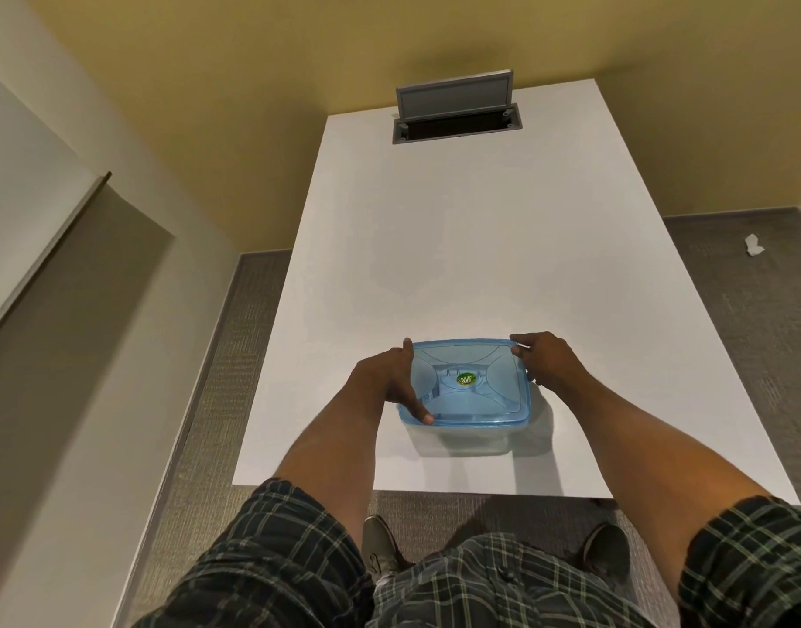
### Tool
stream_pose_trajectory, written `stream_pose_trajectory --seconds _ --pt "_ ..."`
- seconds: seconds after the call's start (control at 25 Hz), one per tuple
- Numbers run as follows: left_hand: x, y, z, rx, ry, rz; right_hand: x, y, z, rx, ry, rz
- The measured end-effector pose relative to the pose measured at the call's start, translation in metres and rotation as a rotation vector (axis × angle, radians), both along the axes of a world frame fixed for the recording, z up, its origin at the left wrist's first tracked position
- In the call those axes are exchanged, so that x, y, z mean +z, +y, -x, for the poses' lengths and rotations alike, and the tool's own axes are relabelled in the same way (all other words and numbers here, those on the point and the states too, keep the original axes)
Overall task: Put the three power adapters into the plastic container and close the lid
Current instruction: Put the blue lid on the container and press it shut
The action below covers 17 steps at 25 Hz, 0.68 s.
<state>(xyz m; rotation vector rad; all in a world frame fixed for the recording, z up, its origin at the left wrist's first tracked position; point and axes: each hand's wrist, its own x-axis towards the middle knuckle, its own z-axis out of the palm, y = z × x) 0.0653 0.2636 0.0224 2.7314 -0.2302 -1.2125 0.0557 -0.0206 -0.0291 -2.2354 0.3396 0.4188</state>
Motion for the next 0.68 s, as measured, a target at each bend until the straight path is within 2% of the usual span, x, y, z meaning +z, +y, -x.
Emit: stream_pose_trajectory --seconds 0.24,0.48,0.68 --pt "0.000 -0.007 0.007 -0.012 -0.029 -0.024 0.009 -0.007 0.005 0.064 0.049 -0.026" --pt "-0.004 -0.006 0.014 -0.012 -0.043 -0.047 0.013 -0.016 0.014 0.230 0.113 -0.101" --pt "-0.002 -0.005 0.013 -0.041 -0.056 -0.069 0.014 -0.020 0.014 0.224 0.126 -0.168"
